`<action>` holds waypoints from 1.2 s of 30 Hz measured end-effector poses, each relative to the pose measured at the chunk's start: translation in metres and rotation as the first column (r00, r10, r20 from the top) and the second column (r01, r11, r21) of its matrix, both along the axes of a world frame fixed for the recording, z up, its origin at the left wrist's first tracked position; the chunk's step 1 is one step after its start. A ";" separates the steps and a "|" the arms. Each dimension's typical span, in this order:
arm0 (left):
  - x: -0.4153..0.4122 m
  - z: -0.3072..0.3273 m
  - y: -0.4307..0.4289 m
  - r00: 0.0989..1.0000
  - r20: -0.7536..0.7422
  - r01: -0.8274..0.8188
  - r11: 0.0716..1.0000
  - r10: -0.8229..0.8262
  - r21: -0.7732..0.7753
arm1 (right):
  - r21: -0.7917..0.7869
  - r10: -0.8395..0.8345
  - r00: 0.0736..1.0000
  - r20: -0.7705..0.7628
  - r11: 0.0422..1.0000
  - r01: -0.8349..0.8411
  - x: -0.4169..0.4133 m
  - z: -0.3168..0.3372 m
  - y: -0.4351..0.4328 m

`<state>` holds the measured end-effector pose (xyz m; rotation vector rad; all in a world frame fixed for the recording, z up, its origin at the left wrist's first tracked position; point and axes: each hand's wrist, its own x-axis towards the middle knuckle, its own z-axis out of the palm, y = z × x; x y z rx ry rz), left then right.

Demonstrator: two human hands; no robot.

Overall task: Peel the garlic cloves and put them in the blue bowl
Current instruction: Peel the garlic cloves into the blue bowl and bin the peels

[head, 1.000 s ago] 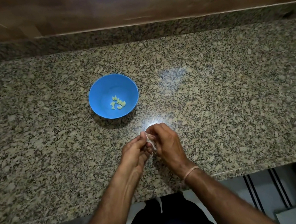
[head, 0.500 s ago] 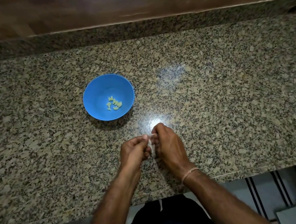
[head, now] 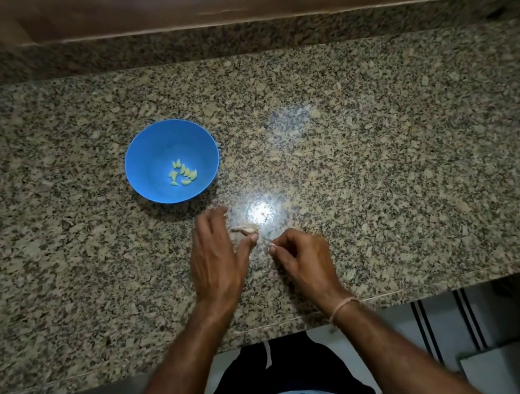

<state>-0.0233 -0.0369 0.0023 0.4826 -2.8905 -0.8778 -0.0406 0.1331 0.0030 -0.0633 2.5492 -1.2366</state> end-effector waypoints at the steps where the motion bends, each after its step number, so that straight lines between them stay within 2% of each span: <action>1: 0.012 0.000 0.003 0.999 -0.015 -0.041 0.999 0.041 -0.006 | 0.042 0.033 0.999 -0.043 0.999 -0.031 0.003 -0.001 -0.001; 5: 0.046 -0.007 0.014 0.996 0.055 -0.080 0.991 0.075 0.107 | 0.189 0.135 0.975 -0.174 0.977 -0.101 0.007 -0.005 -0.005; 10: 0.046 -0.009 0.014 0.997 0.081 0.003 0.999 -0.007 0.048 | 0.274 0.165 0.945 -0.281 0.958 -0.086 0.007 -0.002 -0.012; 13: 0.047 -0.006 0.013 0.997 0.075 -0.003 0.998 -0.002 0.066 | 0.268 0.095 0.970 -0.224 0.963 -0.033 0.009 -0.003 -0.016; 15: 0.043 -0.002 0.013 0.995 0.101 -0.041 0.988 0.026 0.151 | 0.194 0.016 0.994 -0.111 0.981 0.006 0.007 -0.002 -0.015; 17: 0.036 0.002 0.014 0.981 0.179 -0.138 0.911 0.072 0.389 | -0.090 -0.094 0.984 0.148 0.990 0.109 0.004 0.003 -0.010; 19: 0.031 0.002 0.014 0.959 0.268 -0.251 0.734 0.098 0.631 | -0.397 -0.083 0.901 0.426 0.878 0.268 0.007 0.010 -0.006; 20: 0.031 0.001 0.013 0.950 0.294 -0.288 0.656 0.104 0.698 | -0.469 -0.060 0.868 0.494 0.822 0.323 0.009 0.014 -0.003; 22: 0.033 -0.002 0.011 0.947 0.304 -0.310 0.548 0.106 0.777 | -0.502 -0.053 0.846 0.530 0.785 0.364 0.012 0.017 -0.001; 27: 0.033 0.012 0.011 0.936 0.339 -0.347 0.380 0.091 0.857 | -0.536 -0.086 0.843 0.531 0.737 0.413 0.019 0.020 -0.002; 31: 0.032 0.017 0.013 0.909 0.398 -0.413 0.385 0.123 0.825 | -0.538 -0.124 0.880 0.459 0.749 0.387 0.021 0.019 -0.006; 33: 0.032 0.019 0.012 0.920 0.376 -0.382 0.464 0.109 0.799 | -0.489 -0.139 0.934 0.330 0.821 0.295 0.022 0.018 -0.007; 36: 0.035 0.015 0.010 0.943 0.325 -0.296 0.637 0.075 0.712 | -0.385 -0.087 0.982 0.169 0.911 0.148 0.022 0.013 -0.007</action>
